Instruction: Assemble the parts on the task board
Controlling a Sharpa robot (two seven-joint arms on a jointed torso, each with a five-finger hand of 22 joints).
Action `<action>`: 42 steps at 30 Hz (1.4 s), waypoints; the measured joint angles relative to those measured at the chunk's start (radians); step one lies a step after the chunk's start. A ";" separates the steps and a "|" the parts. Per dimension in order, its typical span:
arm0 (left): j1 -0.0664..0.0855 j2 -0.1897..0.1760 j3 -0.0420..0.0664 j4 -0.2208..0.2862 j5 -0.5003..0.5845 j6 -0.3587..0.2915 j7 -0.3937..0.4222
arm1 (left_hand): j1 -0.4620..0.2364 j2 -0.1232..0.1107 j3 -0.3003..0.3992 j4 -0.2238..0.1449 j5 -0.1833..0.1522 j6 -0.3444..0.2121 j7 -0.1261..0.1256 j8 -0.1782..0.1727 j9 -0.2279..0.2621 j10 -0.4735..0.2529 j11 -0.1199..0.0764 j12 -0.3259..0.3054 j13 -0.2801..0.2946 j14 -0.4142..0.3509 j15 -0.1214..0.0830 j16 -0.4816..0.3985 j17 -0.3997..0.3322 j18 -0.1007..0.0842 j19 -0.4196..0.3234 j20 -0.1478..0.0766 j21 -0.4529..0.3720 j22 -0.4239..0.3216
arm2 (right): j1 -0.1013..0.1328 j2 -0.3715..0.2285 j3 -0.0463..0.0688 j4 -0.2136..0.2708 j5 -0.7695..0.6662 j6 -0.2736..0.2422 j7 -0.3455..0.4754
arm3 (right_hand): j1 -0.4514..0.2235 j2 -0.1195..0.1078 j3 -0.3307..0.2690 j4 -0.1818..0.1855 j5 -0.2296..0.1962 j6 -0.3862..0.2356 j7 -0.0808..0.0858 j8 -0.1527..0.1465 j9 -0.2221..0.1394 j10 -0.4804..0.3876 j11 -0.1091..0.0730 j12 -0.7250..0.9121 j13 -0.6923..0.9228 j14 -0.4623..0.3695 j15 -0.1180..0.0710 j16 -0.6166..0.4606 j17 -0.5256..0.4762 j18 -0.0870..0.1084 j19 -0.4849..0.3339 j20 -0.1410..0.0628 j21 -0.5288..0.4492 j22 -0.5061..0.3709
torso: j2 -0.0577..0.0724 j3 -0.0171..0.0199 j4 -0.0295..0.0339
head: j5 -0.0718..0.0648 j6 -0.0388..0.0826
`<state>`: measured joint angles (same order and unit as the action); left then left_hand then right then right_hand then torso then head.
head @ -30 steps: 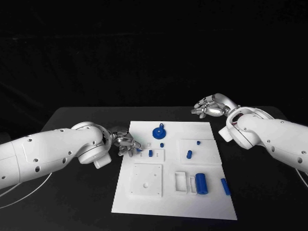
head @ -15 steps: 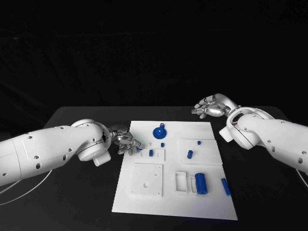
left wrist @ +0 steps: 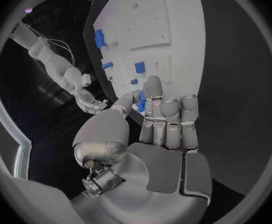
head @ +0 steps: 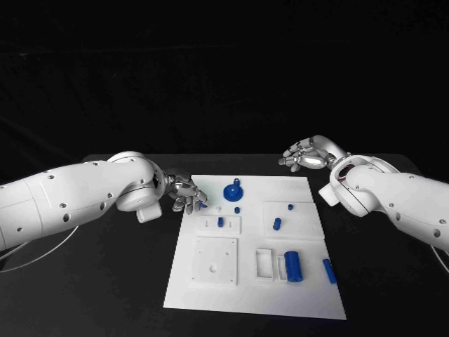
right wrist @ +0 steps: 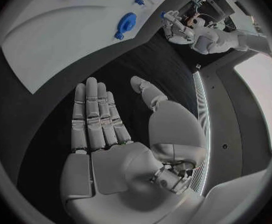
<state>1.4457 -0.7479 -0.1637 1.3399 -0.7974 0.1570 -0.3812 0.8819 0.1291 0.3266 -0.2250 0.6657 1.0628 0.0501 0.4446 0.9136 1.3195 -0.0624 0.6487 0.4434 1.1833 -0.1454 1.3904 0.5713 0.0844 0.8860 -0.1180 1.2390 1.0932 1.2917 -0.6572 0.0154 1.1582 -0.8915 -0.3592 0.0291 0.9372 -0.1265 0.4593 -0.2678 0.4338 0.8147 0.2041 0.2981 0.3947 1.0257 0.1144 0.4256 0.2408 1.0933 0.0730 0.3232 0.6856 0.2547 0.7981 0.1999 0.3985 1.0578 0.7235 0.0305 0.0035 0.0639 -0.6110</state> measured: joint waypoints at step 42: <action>0.008 0.103 0.000 -0.082 -0.165 0.241 -0.032 | -0.018 -0.086 0.145 0.123 -0.143 0.017 -0.016 -0.054 0.075 0.001 -0.006 0.029 -0.010 0.000 0.000 0.008 -0.007 0.001 0.024 -0.005 0.007 -0.007 | -0.001 0.009 0.000 -0.004 0.001 0.005 0.002 | 0.000 0.000 0.000 0.000 0.000 -0.002 0.002 0.000 -0.001 0.000 0.000 0.004 -0.002 0.000 0.000 -0.004 0.001 0.000 0.000 0.000 0.000 0.001 | 0.000 -0.0007 -0.0001 | 0.007 -0.018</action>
<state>1.4539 -0.6453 -0.1640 1.2577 -0.9620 0.3976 -0.4132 0.8642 0.0430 0.4720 -0.1016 0.5226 1.0793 0.0340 0.3911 0.9883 1.3204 -0.0680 0.6776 0.4337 1.1837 -0.1449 1.3985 0.5648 0.0850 0.9098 -0.1231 1.2461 1.0860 1.2908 -0.6481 0.0155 1.1542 -0.8907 -0.3547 0.0311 0.9372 -0.1265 0.4593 -0.2679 0.4338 0.8131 0.2057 0.2981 0.3939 1.0257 0.1144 0.4296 0.2387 1.0933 0.0730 0.3195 0.6869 0.2548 0.7982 0.1998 0.3985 1.0585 0.7236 0.0298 0.0034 0.0708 -0.6294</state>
